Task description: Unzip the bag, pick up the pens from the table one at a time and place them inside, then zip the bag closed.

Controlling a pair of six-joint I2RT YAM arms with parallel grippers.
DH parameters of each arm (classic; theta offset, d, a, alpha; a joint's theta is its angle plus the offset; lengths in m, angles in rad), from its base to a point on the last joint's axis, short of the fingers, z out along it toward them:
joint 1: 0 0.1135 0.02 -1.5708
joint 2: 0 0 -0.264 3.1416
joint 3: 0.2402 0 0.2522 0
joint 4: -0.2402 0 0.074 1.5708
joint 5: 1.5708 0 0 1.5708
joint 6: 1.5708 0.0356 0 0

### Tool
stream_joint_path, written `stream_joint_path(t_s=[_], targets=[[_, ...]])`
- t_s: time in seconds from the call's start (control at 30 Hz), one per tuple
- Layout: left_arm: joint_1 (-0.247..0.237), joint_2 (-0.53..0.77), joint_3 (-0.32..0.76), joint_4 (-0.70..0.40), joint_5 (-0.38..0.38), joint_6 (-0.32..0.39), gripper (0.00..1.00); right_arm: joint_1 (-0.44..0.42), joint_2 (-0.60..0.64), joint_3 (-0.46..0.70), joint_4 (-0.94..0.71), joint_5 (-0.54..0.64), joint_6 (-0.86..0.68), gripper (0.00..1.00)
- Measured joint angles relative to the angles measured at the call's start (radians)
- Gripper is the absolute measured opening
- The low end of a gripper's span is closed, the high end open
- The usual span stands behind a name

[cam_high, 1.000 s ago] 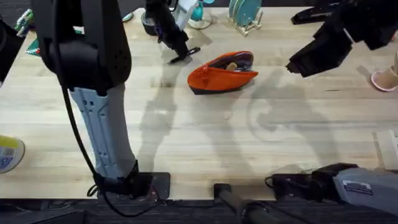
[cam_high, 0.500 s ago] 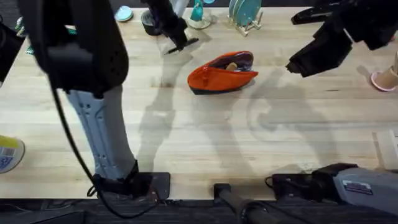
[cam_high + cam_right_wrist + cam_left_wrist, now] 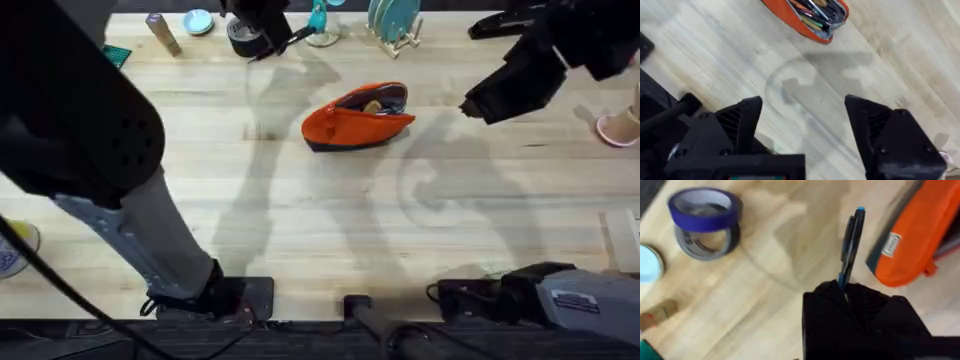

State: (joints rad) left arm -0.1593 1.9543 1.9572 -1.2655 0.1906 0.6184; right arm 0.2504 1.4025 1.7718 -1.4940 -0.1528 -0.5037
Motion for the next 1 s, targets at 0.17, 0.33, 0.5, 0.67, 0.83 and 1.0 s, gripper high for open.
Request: stream_joint_path(t_s=[0.17, 0.33, 0.5, 0.67, 0.83, 1.0], targets=[[0.0, -0.014, 0.0, -0.082, 0.02, -0.009, 0.042, 0.0, 0.0, 0.0, 0.0, 0.0, 0.0, 0.996], [-0.013, -0.014, 0.0, -0.092, 0.049, -0.022, 0.042, 0.0, 0.0, 0.0, 0.0, 0.0, 0.0, 0.996], [-0.079, -0.014, 0.0, -0.092, 0.056, -0.026, 0.042, 0.0, 0.0, 0.0, 0.0, 0.0, 0.0, 0.996], [-0.156, -0.014, 0.0, -0.082, 0.083, -0.031, 0.042, 0.0, 0.0, 0.0, 0.0, 0.0, 0.0, 0.995], [-0.212, -0.014, 0.0, -0.065, 0.102, -0.044, 0.042, 0.0, 0.0, 0.0, 0.0, 0.0, 0.0, 0.995], [-0.261, -0.014, 0.0, -0.027, 0.115, -0.051, 0.042, 0.0, 0.0, 0.0, 0.0, 0.0, 0.0, 0.995]])
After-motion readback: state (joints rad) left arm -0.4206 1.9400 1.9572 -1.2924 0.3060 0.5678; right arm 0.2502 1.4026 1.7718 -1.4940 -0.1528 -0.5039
